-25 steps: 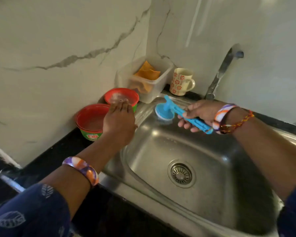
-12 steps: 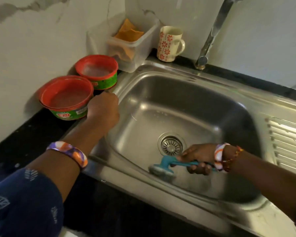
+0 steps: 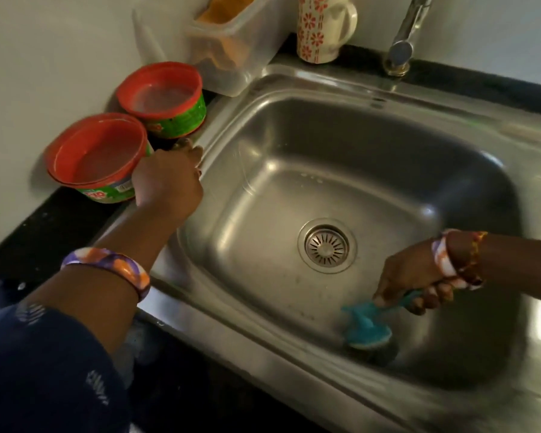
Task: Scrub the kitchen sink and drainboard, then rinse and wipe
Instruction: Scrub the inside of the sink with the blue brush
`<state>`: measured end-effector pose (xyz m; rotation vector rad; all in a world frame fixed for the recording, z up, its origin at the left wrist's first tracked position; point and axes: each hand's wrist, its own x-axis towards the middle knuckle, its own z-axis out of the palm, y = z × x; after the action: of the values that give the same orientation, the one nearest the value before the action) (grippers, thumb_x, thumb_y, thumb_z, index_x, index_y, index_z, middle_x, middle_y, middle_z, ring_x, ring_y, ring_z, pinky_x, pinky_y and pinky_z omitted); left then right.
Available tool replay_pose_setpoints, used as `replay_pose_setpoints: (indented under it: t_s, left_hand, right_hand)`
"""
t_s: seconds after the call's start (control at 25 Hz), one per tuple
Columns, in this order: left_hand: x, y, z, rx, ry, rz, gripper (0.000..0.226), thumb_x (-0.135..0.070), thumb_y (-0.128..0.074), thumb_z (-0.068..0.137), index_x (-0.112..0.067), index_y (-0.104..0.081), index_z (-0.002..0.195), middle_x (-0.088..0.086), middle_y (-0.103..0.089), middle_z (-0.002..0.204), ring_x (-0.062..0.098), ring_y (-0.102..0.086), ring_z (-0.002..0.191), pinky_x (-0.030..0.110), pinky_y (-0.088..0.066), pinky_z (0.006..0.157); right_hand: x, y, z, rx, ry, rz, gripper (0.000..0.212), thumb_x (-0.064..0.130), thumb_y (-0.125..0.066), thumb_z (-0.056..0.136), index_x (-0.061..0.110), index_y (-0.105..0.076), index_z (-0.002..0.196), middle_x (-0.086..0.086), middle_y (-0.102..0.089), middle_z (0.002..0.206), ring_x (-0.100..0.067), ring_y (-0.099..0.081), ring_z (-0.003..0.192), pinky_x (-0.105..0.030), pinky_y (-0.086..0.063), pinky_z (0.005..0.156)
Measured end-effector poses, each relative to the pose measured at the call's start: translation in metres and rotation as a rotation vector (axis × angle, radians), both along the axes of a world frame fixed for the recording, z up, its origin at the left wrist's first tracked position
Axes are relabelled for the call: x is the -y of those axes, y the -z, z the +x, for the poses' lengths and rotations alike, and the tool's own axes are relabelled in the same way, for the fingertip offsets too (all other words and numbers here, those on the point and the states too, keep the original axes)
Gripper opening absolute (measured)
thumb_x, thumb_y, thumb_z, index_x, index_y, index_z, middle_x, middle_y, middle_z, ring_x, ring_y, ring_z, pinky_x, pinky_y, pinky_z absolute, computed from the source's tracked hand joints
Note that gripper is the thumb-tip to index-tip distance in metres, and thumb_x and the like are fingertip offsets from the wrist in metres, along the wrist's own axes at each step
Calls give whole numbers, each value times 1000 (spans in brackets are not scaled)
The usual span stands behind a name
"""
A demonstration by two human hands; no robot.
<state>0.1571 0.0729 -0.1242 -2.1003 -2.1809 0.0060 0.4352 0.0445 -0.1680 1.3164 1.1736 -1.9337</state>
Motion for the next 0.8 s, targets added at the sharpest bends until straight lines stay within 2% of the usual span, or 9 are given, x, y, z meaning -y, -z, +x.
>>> replay_pose_setpoints:
  t_s: [0.12,0.24,0.32,0.44,0.52,0.6,0.68,0.72,0.8]
  left_hand:
    - [-2,4,-7,52,21,47,36,-17,-52,93,-17,-57,129,8,-52,138,40,-56,111,44,-46,87]
    - [-1,2,-3,18,13,41,33,-16,-51,93,-13,-59,124,11,-55,134,43,-56,108,45,-47,86]
    - [-3,1,-1,-18,5,21,35,-18,-50,94,-16,-56,128,8,-50,139,41,-54,113,42,-44,87]
    - [-4,3,-5,31,-30,29,39,-21,-50,95,-22,-52,134,2,-44,145,36,-50,122,39,-42,92]
    - [-4,5,-6,55,-32,54,39,-21,-51,95,-22,-52,134,2,-45,145,35,-50,122,40,-42,93]
    - [-5,8,-5,71,-45,62,39,-22,-50,95,-23,-52,134,0,-45,144,35,-50,122,40,-42,94]
    - [-5,9,-6,72,-53,61,39,-22,-49,95,-24,-51,134,-3,-43,146,33,-49,123,40,-42,95]
    - [-5,10,-6,74,-51,61,39,-22,-49,95,-25,-51,134,-4,-42,146,33,-49,124,40,-42,95]
    - [-6,10,-8,55,-29,45,39,-22,-49,95,-24,-51,134,-3,-41,148,34,-51,122,40,-42,95]
  right_hand:
    - [4,-3,-12,-216,130,-82,23,37,-54,89,24,-65,105,4,-41,54,-2,-31,37,-13,-24,37]
    - [-8,3,-79,-376,333,79,29,33,-39,99,19,-52,121,7,-37,44,2,-23,29,-8,-17,31]
    - [-14,13,-91,-273,322,134,21,32,-42,99,19,-54,110,6,-38,42,0,-24,28,-7,-18,32]
    - [1,23,-34,33,28,141,21,32,-45,97,16,-52,86,4,-44,37,-3,-33,27,-11,-27,33]
    - [10,19,-1,134,-89,110,25,35,-49,95,13,-58,88,2,-47,40,-6,-38,30,-15,-31,35]
    - [11,8,16,1,-22,39,40,45,-56,88,15,-62,112,1,-45,44,-7,-36,31,-14,-29,34]
    - [12,-2,13,-171,54,-49,54,57,-70,68,29,-65,114,1,-42,49,-5,-33,32,-13,-26,35]
    - [13,-8,0,-259,107,-64,48,56,-69,69,30,-65,110,3,-41,48,-3,-32,31,-12,-24,35]
    - [6,-10,-39,-405,243,21,25,40,-49,91,25,-58,108,7,-39,44,1,-27,29,-8,-21,32]
